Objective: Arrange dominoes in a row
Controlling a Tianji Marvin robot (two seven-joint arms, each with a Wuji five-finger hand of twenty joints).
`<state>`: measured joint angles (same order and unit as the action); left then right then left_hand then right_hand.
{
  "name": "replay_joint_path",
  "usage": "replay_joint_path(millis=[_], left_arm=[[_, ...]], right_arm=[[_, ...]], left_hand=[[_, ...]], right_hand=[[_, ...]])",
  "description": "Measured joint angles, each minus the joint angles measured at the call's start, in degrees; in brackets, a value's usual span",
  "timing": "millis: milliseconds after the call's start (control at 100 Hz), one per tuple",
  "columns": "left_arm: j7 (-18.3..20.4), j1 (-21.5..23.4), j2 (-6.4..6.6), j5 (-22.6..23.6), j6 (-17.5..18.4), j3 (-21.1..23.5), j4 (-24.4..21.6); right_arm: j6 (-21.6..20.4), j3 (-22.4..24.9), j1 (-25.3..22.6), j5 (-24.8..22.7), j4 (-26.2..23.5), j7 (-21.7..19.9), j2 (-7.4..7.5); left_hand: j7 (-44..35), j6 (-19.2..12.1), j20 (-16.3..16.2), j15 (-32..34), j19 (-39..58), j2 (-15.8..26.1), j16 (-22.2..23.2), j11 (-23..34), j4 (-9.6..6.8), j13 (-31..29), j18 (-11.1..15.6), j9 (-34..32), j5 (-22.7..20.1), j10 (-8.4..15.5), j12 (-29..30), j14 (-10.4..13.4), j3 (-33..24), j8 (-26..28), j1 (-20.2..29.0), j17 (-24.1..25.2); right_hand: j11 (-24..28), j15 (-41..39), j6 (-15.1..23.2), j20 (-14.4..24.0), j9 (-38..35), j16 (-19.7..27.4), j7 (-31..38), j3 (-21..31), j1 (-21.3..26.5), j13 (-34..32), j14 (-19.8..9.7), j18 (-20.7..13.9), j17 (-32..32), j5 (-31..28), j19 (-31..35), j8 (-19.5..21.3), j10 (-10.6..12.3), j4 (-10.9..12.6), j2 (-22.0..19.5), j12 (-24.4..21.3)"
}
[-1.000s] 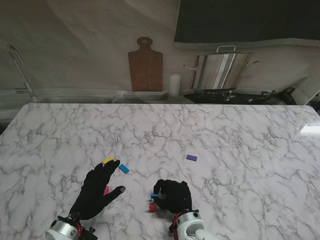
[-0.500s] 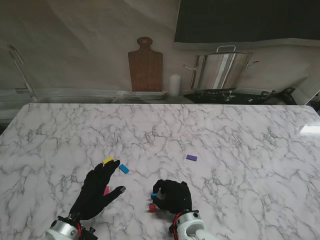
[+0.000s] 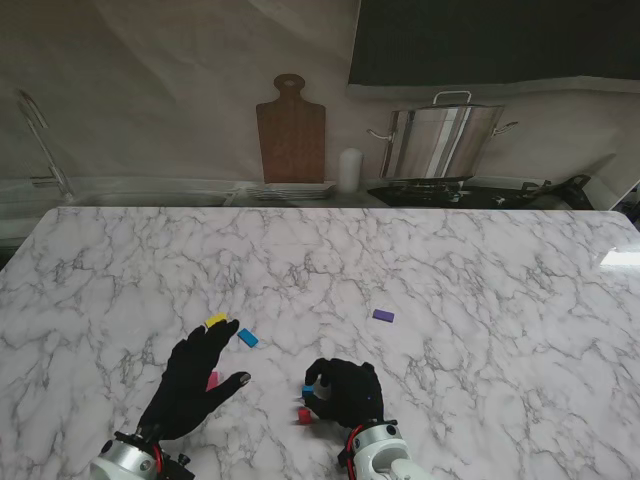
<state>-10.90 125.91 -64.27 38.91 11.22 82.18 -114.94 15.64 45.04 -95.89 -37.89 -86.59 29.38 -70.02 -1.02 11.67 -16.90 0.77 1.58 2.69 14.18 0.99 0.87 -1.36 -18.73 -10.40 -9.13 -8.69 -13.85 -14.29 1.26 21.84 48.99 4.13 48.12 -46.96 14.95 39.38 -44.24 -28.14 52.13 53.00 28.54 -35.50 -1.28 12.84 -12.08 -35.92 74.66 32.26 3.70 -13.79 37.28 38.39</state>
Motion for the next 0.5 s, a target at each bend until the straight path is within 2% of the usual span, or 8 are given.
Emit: replay_joint_path(millis=[160, 240, 300, 500], left_arm=[[0.0, 0.0, 0.00, 0.0, 0.1, 0.1, 0.0], [0.0, 0.0, 0.00, 0.0, 0.1, 0.1, 0.0], [0.0, 0.0, 0.00, 0.0, 0.1, 0.1, 0.0], [0.0, 0.0, 0.00, 0.0, 0.1, 0.1, 0.0]], right_arm=[[-0.2, 0.0, 0.0, 0.0, 0.0, 0.1, -0.02], [-0.4, 0.1, 0.0, 0.1, 0.0, 0.1, -0.03], [-0.5, 0.1, 0.0, 0.2, 0.0, 0.2, -0.05], [-0.7, 0.9, -0.4, 0.2, -0.8, 0.7, -0.08]], left_hand=[[0.0, 0.0, 0.0, 0.0, 0.0, 0.0, 0.0, 0.0, 0.00, 0.0, 0.0, 0.0, 0.0, 0.0, 0.0, 0.0, 0.0, 0.0, 0.0, 0.0], [0.0, 0.0, 0.0, 0.0, 0.0, 0.0, 0.0, 0.0, 0.00, 0.0, 0.0, 0.0, 0.0, 0.0, 0.0, 0.0, 0.0, 0.0, 0.0, 0.0], [0.0, 0.0, 0.0, 0.0, 0.0, 0.0, 0.0, 0.0, 0.00, 0.0, 0.0, 0.0, 0.0, 0.0, 0.0, 0.0, 0.0, 0.0, 0.0, 0.0], [0.0, 0.0, 0.0, 0.0, 0.0, 0.0, 0.0, 0.0, 0.00, 0.0, 0.0, 0.0, 0.0, 0.0, 0.0, 0.0, 0.0, 0.0, 0.0, 0.0]], right_hand=[[0.0, 0.2, -1.4, 0.1, 0.0, 0.0, -3.2, 0.1, -2.8, 0.8, 0.0, 0.0, 0.1, 0.0, 0.0, 0.0, 0.0, 1.9, -1.1, -0.5], [0.0, 0.7, -1.8, 0.1, 1.2, 0.0, -5.1, 0.5, -4.2, 0.8, 0.0, 0.0, 0.1, 0.0, 0.0, 0.0, 0.0, 4.7, -1.1, -0.5], [0.0, 0.8, -2.9, 0.1, 0.8, 0.0, -6.2, 0.2, -5.2, 0.9, 0.0, 0.0, 0.3, 0.0, 0.0, 0.5, 0.0, 5.9, -1.6, -0.5], [0.0, 1.1, -2.9, 0.5, 1.6, 0.0, -6.8, 0.1, -6.3, 1.1, 0.0, 0.0, 0.6, 0.0, 0.0, 1.1, 0.0, 6.0, -1.6, -0.6]])
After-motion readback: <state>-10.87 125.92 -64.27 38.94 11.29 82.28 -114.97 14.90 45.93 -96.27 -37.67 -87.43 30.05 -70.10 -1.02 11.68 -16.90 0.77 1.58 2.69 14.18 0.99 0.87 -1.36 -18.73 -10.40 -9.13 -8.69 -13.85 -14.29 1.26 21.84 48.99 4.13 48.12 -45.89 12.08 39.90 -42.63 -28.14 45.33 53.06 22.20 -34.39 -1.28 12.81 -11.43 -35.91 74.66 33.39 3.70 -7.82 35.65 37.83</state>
